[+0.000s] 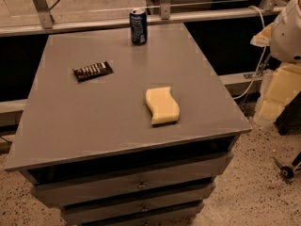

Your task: Pick rxbar chocolate

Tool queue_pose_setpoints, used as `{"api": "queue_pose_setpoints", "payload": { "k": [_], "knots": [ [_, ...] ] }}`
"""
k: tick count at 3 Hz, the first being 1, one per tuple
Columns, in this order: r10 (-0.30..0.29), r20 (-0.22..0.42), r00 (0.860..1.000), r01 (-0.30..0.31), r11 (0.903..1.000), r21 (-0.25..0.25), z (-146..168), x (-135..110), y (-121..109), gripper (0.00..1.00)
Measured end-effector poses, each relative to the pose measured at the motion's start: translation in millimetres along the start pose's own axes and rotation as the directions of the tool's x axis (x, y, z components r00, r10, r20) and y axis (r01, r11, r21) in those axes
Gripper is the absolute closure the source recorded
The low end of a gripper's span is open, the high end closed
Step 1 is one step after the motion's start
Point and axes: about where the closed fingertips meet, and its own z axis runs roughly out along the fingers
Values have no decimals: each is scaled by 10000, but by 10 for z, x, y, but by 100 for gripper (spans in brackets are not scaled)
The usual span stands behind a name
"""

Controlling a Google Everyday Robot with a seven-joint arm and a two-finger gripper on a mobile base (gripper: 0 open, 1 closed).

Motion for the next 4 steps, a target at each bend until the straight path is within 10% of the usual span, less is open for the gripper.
{"api": "queue_pose_setpoints", "payload": {
  "k": [2,3,4],
  "knots": [
    [-771,843,9935,806,9960,-389,413,-426,-164,0],
    [-1438,1877,9716,1583,9853,-646,861,-937,-375,0],
    [-1712,3528,9199,2011,9783,-496,1207,-1748,-739,0]
  ]
}}
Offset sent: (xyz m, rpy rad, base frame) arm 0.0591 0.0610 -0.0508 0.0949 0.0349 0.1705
